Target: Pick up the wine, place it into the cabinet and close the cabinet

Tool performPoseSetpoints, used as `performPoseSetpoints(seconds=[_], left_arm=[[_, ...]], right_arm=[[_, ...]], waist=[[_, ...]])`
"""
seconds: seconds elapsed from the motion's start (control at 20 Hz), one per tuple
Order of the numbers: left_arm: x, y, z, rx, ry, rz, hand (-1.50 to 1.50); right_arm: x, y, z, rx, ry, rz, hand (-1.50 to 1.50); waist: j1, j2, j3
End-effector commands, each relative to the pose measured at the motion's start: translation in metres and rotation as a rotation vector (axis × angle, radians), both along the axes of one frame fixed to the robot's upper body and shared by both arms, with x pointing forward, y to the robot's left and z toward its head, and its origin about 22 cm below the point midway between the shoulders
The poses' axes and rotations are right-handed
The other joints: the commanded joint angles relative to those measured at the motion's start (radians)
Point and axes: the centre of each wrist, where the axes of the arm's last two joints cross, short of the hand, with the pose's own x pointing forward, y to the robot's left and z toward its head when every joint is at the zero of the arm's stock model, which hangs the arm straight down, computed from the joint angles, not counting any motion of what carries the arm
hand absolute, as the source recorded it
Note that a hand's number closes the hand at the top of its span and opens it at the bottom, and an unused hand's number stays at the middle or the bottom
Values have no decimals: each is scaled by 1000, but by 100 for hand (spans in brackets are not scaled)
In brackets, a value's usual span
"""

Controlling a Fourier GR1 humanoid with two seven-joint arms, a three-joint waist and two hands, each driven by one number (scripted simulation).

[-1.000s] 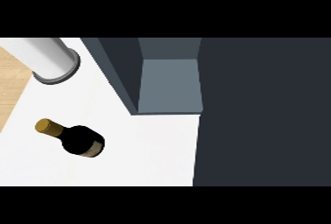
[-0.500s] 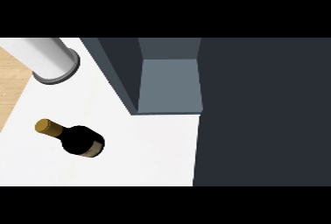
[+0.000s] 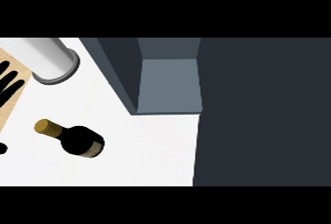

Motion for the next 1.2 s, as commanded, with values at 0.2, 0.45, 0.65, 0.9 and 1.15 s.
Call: performPoseSetpoints(seconds=[0.2,0.45,0.65,0.9,1.15], left_arm=[[-8,3,-51,27,57,-33,-150],[19,6,-77,24,47,-32,-150],[25,17,-90,47,80,-4,-150],[7,8,-128,50,107,-4,-150],[11,22,-145,53,126,-8,-150]], right_arm=[[-48,-14,38,41,-80,15,-150],[-42,-14,42,23,-85,10,-150],[-43,-14,37,40,-79,15,-150],[-42,-11,39,25,-72,16,-150],[-43,-17,41,38,-78,29,-150]], waist=[[3,-2,0],[-5,3,-1],[-6,2,0],[5,0,0],[1,1,0]])
